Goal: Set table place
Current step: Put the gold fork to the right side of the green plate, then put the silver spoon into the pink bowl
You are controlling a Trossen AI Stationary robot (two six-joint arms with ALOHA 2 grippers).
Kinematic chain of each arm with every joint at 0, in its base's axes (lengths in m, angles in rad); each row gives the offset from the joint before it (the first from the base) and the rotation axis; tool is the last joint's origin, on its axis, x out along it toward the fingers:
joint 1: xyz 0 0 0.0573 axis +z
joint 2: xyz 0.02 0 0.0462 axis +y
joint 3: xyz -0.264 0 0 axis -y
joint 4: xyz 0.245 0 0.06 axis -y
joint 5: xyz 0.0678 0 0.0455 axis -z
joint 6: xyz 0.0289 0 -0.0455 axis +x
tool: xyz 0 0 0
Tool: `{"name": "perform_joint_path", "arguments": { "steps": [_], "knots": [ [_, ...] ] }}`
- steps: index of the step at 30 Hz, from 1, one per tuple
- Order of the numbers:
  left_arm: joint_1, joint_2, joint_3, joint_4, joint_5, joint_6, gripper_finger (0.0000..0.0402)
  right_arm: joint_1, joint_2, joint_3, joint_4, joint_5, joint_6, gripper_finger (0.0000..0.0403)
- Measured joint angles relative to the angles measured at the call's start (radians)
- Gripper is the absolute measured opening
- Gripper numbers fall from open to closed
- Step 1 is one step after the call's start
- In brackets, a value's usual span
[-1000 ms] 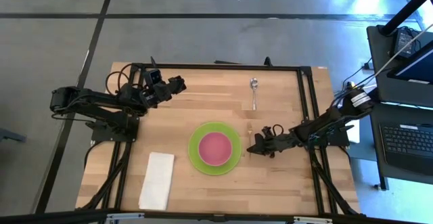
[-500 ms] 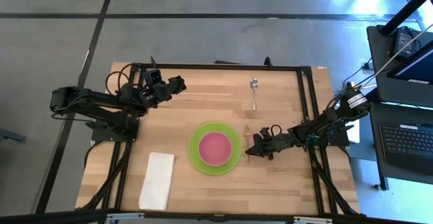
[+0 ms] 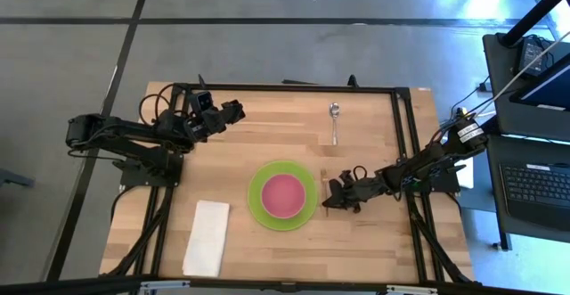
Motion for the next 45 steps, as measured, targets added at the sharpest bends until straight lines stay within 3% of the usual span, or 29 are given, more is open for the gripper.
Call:
{"name": "perform_joint_path", "arguments": {
  "steps": [7,30,37,45],
  "knots": [
    [0.0,0.0,0.0,0.0,0.0,0.0,0.0133,0.0,0.0,0.037,-0.107,-0.074,0.026,0.0031],
    [0.0,0.0,0.0,0.0,0.0,-0.002,0.0133,-0.028,0.002,0.088,-0.151,-0.077,-0.084,0.0067],
    [0.0,0.0,0.0,0.0,0.0,-0.016,0.0133,-0.027,0.005,0.085,-0.088,-0.077,-0.092,0.0068],
    [0.0,0.0,0.0,0.0,-0.001,-0.028,0.0133,-0.026,-0.094,0.088,-0.117,-0.078,-0.152,0.0057]
  ]
}}
